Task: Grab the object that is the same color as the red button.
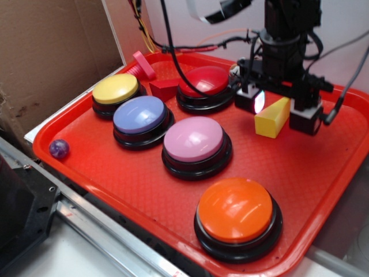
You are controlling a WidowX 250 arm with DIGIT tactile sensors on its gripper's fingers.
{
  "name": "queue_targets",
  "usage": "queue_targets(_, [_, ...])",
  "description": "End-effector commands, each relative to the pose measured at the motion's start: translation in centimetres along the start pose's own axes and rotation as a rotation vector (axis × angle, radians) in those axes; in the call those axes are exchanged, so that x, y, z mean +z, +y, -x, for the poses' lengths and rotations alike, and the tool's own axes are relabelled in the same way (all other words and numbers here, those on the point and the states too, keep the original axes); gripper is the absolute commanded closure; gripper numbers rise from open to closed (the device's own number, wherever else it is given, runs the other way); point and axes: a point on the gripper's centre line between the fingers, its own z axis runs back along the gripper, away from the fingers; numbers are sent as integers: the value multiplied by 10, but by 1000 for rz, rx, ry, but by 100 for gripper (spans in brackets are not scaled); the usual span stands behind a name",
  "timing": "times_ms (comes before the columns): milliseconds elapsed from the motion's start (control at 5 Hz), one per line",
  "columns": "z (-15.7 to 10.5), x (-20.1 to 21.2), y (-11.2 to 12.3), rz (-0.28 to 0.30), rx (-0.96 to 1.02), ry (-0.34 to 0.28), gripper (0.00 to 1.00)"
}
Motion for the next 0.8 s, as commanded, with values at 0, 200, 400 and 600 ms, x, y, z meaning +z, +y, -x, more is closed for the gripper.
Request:
queue_targets(0, [-3,10,-8,27,-31,-7,100])
queue_targets(200, [4,23,-3,21,-56,-9,100])
queue_targets(400, [14,56,7,-47,-59,-52,100])
queue_targets(600, [23,104,9,-16,-113,-52,100])
